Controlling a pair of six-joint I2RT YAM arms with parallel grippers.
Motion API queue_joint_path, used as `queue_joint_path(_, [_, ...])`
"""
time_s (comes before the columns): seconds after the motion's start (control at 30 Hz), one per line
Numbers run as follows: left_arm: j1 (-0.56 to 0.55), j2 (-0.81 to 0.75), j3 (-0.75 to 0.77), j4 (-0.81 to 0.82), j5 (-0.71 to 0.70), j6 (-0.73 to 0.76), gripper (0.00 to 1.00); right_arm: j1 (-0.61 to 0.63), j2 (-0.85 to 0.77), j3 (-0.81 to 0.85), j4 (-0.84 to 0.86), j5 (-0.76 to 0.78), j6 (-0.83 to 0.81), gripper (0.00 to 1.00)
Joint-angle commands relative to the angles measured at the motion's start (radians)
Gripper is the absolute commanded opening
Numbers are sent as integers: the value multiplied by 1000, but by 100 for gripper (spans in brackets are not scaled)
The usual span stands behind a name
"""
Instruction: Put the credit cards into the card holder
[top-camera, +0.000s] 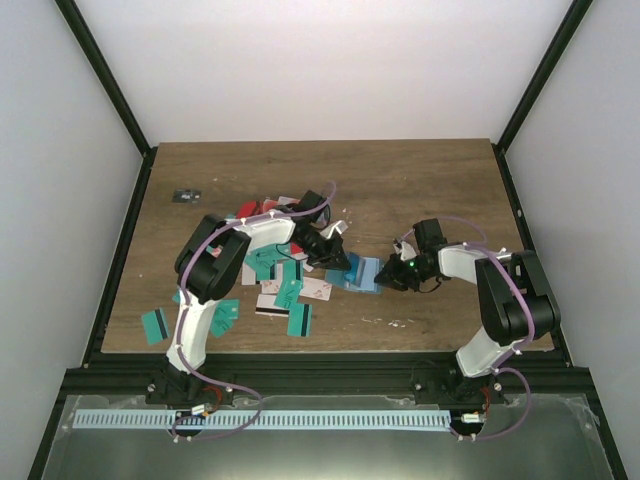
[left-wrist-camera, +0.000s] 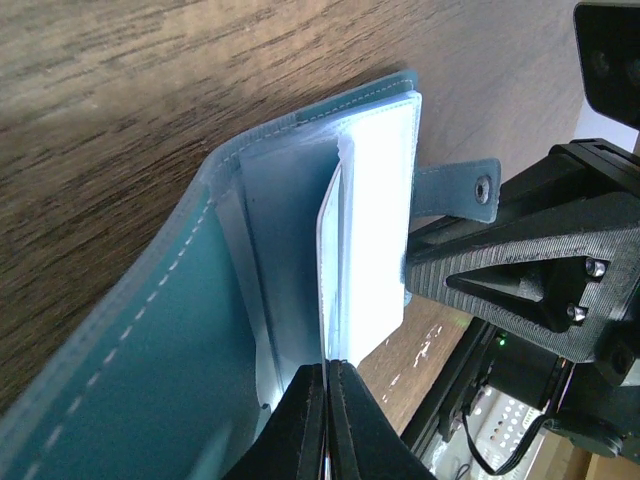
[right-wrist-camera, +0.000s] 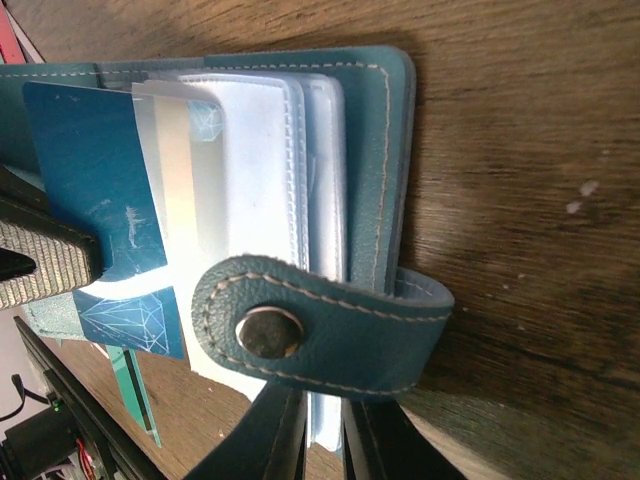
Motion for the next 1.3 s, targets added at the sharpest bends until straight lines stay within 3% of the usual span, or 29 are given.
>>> queue_joint_path(0.0, [-18,41,17,22,-37,-32,4,9,33,-26,-30,-2,-24,13])
queue_joint_path(0.6, [-66,46,-10,104,-84,-139,4,9,45,-14,-58,-45,-82,13])
queue_joint_path(1.27, [-96,38,-58,94,-90,-87,4,7,68,124,-172,87,-113,21])
